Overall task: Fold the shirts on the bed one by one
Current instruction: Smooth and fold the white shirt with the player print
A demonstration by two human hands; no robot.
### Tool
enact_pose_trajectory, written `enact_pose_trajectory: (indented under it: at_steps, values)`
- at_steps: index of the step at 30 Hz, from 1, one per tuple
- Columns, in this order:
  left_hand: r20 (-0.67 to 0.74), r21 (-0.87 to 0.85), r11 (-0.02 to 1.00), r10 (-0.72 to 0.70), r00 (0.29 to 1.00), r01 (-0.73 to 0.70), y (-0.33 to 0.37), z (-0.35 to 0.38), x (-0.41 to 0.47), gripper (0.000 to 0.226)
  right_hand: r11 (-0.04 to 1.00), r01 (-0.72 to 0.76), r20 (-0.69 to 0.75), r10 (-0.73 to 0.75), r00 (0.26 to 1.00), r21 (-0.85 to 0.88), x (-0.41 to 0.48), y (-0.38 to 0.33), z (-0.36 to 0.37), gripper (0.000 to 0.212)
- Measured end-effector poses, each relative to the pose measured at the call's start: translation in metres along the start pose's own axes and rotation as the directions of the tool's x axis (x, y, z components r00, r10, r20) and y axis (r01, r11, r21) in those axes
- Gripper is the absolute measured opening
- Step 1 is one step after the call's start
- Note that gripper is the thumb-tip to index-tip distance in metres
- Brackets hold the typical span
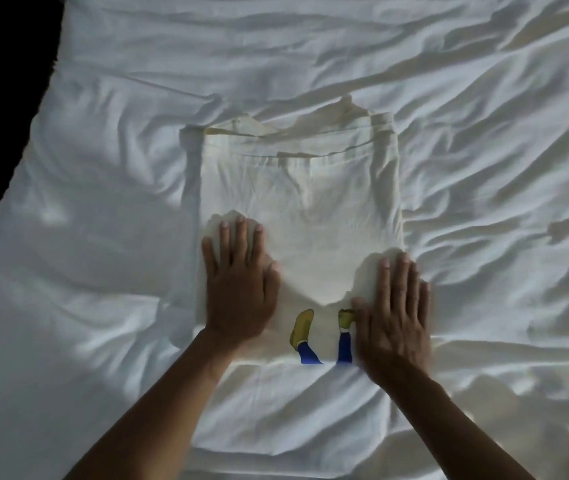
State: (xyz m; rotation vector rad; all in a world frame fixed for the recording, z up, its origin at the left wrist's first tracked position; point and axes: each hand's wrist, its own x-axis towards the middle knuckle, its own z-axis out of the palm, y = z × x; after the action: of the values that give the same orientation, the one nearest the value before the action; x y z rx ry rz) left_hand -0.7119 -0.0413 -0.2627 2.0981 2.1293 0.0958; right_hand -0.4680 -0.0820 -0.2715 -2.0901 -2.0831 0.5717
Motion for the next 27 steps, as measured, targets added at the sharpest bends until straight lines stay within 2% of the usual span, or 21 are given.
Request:
enact_pose_trajectory:
  at_steps: [3, 4, 6, 8, 11, 14, 19, 21, 24, 27]
  values:
    - [-0.144, -0.172, 0.985, -0.038, 0.989, 0.013, 0.046, -0.024, 0.021, 0.053, 0.944, -0.17, -0.027, 0.185, 0.982, 0.284, -0.001, 0.005, -0.009, 0.073]
    - [-0.131, -0.233, 0.972, -0.051, 0.99, 0.019, 0.066, -0.032, 0.031, 0.05, 0.902, -0.19, -0.039, 0.222, 0.974, 0.387, -0.001, 0.006, -0.012, 0.067]
    - [0.056, -0.318, 0.944, -0.077, 0.995, 0.091, 0.109, -0.047, 0.055, 0.051, 0.822, -0.244, -0.001, 0.285, 0.958, 0.514, 0.001, 0.007, -0.019, 0.054]
    - [0.237, -0.286, 0.939, -0.124, 0.964, 0.192, 0.145, -0.051, 0.079, 0.06, 0.8, -0.303, 0.066, 0.316, 0.946, 0.518, 0.003, 0.005, -0.026, 0.045]
    - [0.349, -0.167, 0.953, -0.184, 0.919, 0.254, 0.18, -0.05, 0.109, 0.079, 0.813, -0.376, 0.176, 0.332, 0.927, 0.445, 0.006, -0.003, -0.039, 0.033]
    - [0.408, -0.076, 0.97, -0.181, 0.895, 0.231, 0.196, -0.045, 0.128, 0.077, 0.818, -0.429, 0.268, 0.345, 0.899, 0.384, 0.012, -0.01, -0.044, 0.028]
    - [0.408, -0.026, 0.992, -0.099, 0.908, 0.12, 0.189, -0.039, 0.135, 0.063, 0.728, -0.362, 0.202, 0.302, 0.932, 0.582, 0.009, -0.028, -0.047, 0.018]
    - [0.418, -0.075, 0.988, -0.094, 0.903, 0.137, 0.179, -0.045, 0.137, 0.054, 0.728, -0.321, 0.16, 0.284, 0.945, 0.606, 0.007, -0.04, -0.049, 0.02]
    - [0.41, -0.244, 0.945, -0.101, 0.906, 0.216, 0.151, -0.064, 0.142, 0.038, 0.731, -0.289, 0.114, 0.281, 0.953, 0.618, 0.008, -0.067, -0.055, 0.021]
    - [0.405, -0.407, 0.884, -0.051, 0.913, 0.23, 0.114, -0.089, 0.145, 0.02, 0.732, -0.238, 0.078, 0.247, 0.966, 0.639, 0.006, -0.107, -0.064, 0.02]
